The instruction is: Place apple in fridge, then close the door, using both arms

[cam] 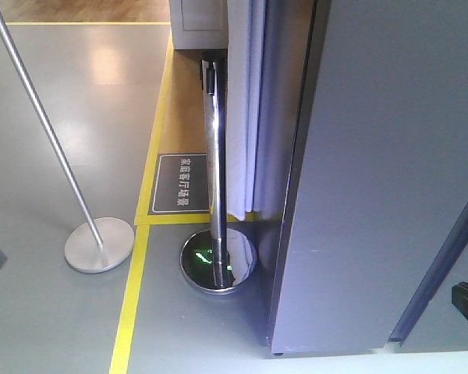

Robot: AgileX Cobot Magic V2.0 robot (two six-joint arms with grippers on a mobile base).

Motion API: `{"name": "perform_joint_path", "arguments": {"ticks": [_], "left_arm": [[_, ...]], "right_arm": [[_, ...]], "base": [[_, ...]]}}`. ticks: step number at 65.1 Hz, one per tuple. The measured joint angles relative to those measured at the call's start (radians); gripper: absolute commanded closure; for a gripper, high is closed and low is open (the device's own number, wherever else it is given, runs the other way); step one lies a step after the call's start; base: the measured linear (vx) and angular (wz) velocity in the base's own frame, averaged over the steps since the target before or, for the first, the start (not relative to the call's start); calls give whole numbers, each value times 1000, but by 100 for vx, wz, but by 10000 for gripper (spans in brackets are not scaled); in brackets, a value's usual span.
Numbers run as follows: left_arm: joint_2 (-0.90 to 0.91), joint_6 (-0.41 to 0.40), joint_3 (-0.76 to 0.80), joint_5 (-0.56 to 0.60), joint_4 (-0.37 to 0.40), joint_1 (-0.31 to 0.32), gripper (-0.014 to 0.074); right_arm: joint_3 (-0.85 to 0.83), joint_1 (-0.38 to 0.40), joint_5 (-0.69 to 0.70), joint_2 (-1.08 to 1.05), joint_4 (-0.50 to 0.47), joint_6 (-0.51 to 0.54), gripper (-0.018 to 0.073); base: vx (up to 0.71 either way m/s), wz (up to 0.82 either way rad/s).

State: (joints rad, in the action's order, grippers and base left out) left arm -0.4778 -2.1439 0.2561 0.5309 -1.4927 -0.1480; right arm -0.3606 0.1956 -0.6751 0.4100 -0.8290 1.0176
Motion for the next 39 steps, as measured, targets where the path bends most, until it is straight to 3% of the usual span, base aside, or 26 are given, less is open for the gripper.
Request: {"name": "perform_joint_path", "arguments": {"ticks": [8, 16, 27, 32, 35, 39], "left_arm": [[0, 0, 0, -11, 242, 0, 603], [0, 0, -1, -35, 434, 0, 603], [0, 15, -1, -43, 581, 0, 603], [0, 127, -2, -76, 639, 0, 603], [0, 263, -6, -99, 679, 1, 603], [0, 507, -25, -112, 737, 9, 603]], "right_arm": [[0, 0, 0, 0, 0, 0, 562], [0, 0, 0, 0, 0, 0, 562], [0, 0, 0, 0, 0, 0, 562], [0, 0, 0, 0, 0, 0, 562], [0, 0, 0, 0, 0, 0, 562], [0, 0, 0, 0, 0, 0, 562]], "base": [[0, 0], [0, 0], [0, 0], [0, 0], [0, 0], [0, 0]]}}
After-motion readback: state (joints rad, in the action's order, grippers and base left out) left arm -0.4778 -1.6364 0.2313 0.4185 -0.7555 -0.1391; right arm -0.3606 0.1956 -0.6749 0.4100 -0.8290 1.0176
